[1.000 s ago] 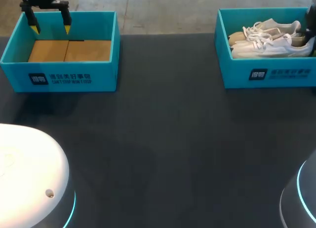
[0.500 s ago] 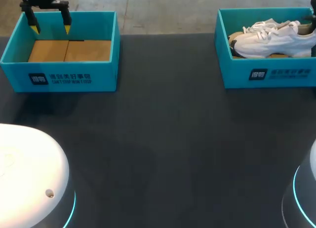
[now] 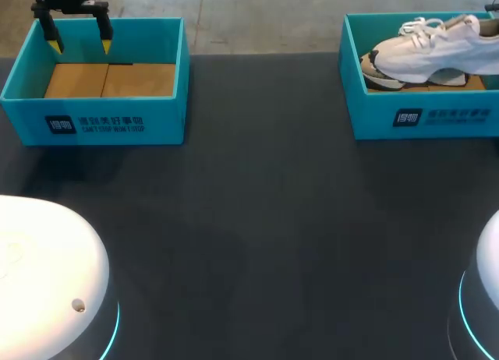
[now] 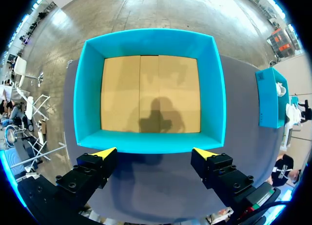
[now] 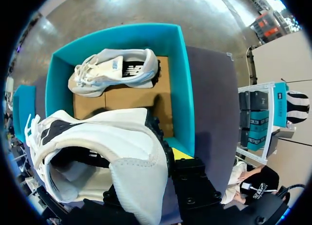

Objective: Take the shoe out of the shoebox, open the shoe tongue, remove and reinsert the insole, then place the shoe into the shoebox

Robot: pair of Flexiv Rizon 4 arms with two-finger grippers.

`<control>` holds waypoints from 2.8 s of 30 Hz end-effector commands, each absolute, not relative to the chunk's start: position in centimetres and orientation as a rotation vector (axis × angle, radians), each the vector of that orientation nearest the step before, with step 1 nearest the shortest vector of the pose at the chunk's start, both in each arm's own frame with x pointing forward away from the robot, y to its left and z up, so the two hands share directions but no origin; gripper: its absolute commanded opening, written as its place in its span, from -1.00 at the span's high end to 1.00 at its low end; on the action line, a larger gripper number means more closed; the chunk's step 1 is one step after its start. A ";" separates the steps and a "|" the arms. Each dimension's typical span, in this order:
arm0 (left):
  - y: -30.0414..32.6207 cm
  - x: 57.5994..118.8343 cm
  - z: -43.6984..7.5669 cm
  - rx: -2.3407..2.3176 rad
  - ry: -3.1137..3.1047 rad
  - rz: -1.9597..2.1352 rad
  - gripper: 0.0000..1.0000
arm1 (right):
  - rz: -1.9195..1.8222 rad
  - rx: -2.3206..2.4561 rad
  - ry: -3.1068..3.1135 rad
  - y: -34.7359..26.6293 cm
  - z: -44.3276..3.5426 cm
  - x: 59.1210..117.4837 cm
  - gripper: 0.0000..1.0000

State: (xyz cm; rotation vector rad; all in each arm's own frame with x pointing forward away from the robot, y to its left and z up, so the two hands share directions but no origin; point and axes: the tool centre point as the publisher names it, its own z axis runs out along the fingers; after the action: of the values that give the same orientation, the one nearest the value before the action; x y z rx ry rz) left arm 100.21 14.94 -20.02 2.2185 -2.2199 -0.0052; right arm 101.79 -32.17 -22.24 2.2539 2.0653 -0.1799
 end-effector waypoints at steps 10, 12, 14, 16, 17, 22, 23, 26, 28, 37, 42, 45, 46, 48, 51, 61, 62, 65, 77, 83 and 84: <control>15.0 100.2 -20.0 2.219 -2.220 -0.004 -1.00 | -0.200 2.242 2.063 -31.8 -20.2 102.3 1.00; 15.0 100.2 -20.0 2.219 -2.220 -0.004 -1.00 | -0.214 2.242 2.061 -31.7 -19.7 102.4 1.00; 15.0 100.2 -20.0 2.219 -2.220 -0.004 -1.00 | -0.210 2.249 2.062 -31.6 -19.1 102.3 1.00; 15.0 100.2 -20.0 2.219 -2.220 -0.004 -1.00 | -0.210 2.248 2.057 -31.3 -18.1 102.0 1.00; 15.0 100.2 -20.0 2.219 -2.220 -0.004 -1.00 | -0.216 2.242 2.050 -31.1 -17.8 101.8 1.00; 15.0 100.2 -20.0 2.219 -2.220 -0.004 -1.00 | -0.202 2.253 2.029 -30.2 -15.9 100.6 1.00; 15.0 100.2 -20.0 2.219 -2.220 -0.004 -1.00 | -0.202 2.256 2.023 -30.0 -15.6 100.3 1.00; 15.0 100.2 -20.0 2.219 -2.220 -0.004 -1.00 | -0.200 2.268 2.009 -29.3 -15.1 99.2 1.00; 15.0 100.2 -20.0 2.219 -2.220 -0.004 -1.00 | -0.201 2.282 1.997 -28.6 -15.0 98.3 1.00; 15.0 100.2 -20.0 2.219 -2.220 -0.004 -1.00 | -0.210 2.276 1.997 -22.4 -15.4 94.0 1.00; 15.0 100.2 -20.0 2.219 -2.220 -0.004 -1.00 | -0.203 2.269 1.997 -18.7 -15.5 91.4 1.00; 15.0 100.2 -20.0 2.219 -2.220 -0.004 -1.00 | -0.186 2.280 1.984 -17.0 -15.5 89.8 1.00; 15.0 100.2 -20.0 2.219 -2.220 -0.004 -1.00 | -0.181 2.285 1.979 -16.4 -15.6 89.2 1.00; 15.0 100.2 -20.0 2.219 -2.220 -0.004 -1.00 | -0.177 2.288 1.975 -15.1 -15.8 88.0 1.00; 15.0 100.2 -20.0 2.219 -2.220 -0.004 -1.00 | -0.173 2.298 1.967 -13.5 -16.1 86.4 1.00; 15.0 100.2 -20.0 2.219 -2.220 -0.004 -1.00 | -0.167 2.335 1.925 -8.7 -17.3 81.0 1.00; 15.0 100.2 -20.0 2.219 -2.220 -0.004 -1.00 | -0.168 2.341 1.922 -8.3 -17.5 80.5 1.00; 15.0 100.2 -20.0 2.219 -2.220 -0.004 -1.00 | -0.192 2.364 1.920 -7.1 -18.4 79.1 1.00; 15.0 100.2 -20.0 2.219 -2.220 -0.004 -1.00 | -0.192 2.364 1.920 -7.1 -18.4 79.1 1.00; 15.0 100.2 -20.0 2.219 -2.220 -0.004 -1.00 | -0.192 2.373 1.923 -7.0 -18.3 79.1 1.00; 15.0 100.2 -20.0 2.219 -2.220 -0.004 -1.00 | -0.199 2.362 1.931 -6.5 -18.6 78.6 1.00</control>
State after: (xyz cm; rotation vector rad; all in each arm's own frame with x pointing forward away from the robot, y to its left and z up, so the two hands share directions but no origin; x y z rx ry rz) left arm 100.22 14.94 -20.02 2.2184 -2.2199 -0.0052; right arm 79.04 -6.87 -18.46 2.3675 1.9273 -0.1991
